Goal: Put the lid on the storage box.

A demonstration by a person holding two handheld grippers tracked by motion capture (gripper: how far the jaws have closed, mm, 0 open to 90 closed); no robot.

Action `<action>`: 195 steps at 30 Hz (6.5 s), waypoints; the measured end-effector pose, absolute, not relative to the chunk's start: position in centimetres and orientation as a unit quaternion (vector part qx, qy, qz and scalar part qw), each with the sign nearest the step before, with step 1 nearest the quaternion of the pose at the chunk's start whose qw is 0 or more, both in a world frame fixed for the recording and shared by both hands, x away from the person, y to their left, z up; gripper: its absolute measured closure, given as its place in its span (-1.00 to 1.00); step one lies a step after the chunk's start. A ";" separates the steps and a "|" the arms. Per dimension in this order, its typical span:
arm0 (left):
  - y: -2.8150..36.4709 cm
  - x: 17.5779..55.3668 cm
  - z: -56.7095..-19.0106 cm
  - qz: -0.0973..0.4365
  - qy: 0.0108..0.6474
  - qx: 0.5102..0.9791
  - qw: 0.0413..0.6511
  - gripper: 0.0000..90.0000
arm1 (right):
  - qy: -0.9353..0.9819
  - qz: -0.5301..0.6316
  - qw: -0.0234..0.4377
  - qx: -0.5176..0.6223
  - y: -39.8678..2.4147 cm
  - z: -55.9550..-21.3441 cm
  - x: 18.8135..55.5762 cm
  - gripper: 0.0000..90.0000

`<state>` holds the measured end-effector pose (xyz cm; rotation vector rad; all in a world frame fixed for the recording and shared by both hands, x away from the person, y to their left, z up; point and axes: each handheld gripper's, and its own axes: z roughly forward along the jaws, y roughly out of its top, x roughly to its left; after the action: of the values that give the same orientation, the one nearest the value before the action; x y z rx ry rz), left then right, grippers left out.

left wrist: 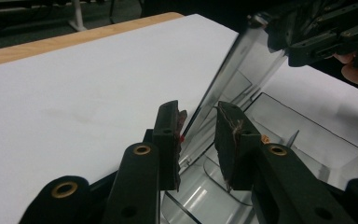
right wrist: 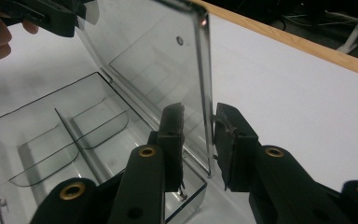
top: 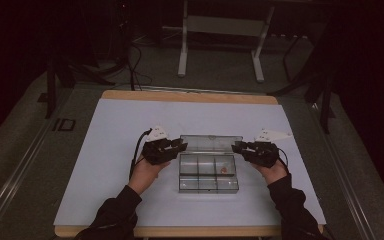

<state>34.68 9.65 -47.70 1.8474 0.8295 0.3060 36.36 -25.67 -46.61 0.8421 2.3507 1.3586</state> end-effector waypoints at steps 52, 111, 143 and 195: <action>10.2 30.8 -49.5 0.126 0.322 0.797 0.495 0.55 | 0.826 0.474 0.117 0.282 -27.5 -49.1 33.0 0.68; 12.9 32.0 -52.9 0.067 0.379 0.769 0.510 -0.73 | 0.812 0.480 0.126 0.307 -28.9 -50.8 33.2 -0.67; 14.5 30.6 -52.8 0.141 0.394 0.755 0.504 -0.96 | 0.794 0.465 0.192 0.341 -31.3 -51.2 32.7 -0.75; 21.7 25.7 -54.1 0.210 0.473 0.711 0.476 -0.96 | 0.745 0.429 0.256 0.442 -39.6 -53.4 28.4 -0.74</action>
<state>25.72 21.65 -54.14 1.7365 1.1569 0.5120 28.35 -39.59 -53.40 1.2001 2.0219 1.1629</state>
